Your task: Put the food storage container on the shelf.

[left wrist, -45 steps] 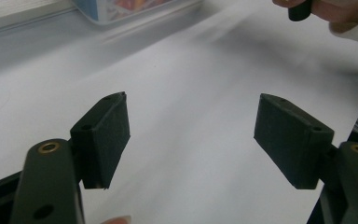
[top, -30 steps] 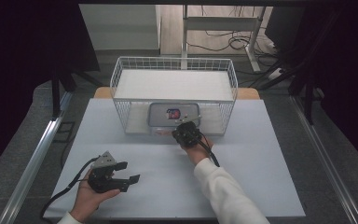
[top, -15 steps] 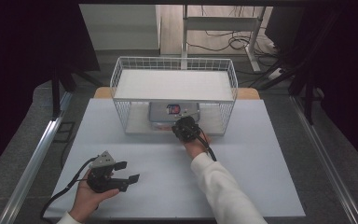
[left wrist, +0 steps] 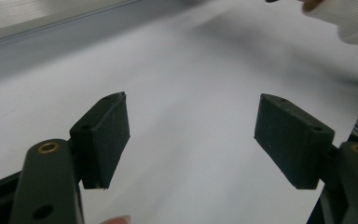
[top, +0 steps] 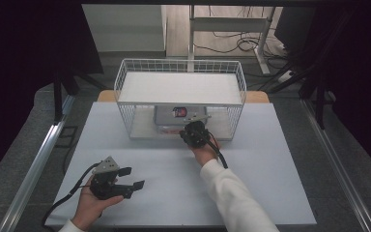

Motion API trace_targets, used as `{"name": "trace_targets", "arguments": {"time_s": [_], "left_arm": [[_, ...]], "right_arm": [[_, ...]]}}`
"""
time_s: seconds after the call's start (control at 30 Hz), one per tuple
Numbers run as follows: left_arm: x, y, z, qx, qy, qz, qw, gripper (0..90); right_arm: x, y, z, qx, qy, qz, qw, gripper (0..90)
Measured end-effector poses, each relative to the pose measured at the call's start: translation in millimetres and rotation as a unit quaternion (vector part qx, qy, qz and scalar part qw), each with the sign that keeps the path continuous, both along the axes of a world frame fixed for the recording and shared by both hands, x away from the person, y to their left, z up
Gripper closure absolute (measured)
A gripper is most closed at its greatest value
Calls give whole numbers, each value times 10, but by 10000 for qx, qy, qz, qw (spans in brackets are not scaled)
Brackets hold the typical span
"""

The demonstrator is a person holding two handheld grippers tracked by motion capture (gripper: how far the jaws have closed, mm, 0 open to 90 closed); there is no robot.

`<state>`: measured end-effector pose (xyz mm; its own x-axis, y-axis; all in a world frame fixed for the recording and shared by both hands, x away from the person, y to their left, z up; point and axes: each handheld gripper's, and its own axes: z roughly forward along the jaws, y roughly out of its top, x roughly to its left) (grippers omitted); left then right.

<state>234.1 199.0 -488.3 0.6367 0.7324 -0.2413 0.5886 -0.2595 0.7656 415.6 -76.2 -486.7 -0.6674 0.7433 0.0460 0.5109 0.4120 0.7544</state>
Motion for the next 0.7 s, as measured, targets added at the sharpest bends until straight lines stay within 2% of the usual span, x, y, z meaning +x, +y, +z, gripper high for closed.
{"name": "trace_targets", "arguments": {"time_s": [0.1,0.2,0.23,0.3,0.37,0.43,0.5,0.57,0.7], "left_arm": [[2,-3,-4,31,2,15,10000,258],[-8,-13,-26,156,-17,24,9999,257],[-9,-16,-32,182,-17,25,9998,257],[2,-32,-45,185,13,32,9998,257],[27,-43,-51,153,43,45,9999,257],[44,-39,-50,126,52,116,9998,257],[31,-30,-50,209,13,180,9996,256],[10,-27,-45,293,-41,202,9994,256],[12,-7,-8,184,-86,270,9994,257]], "right_arm": [[-145,-75,85,30,-56,163,9998,890],[-309,-185,154,25,-104,406,9991,890],[-386,-250,175,33,-85,485,9988,891],[-523,-389,211,220,44,605,9979,890],[-590,-457,232,183,31,688,9975,890],[-664,-552,255,290,60,777,9965,890],[-754,-654,264,336,52,884,9955,890],[-817,-740,261,366,50,944,9949,890],[-912,-989,266,376,78,891,9953,890]]}}
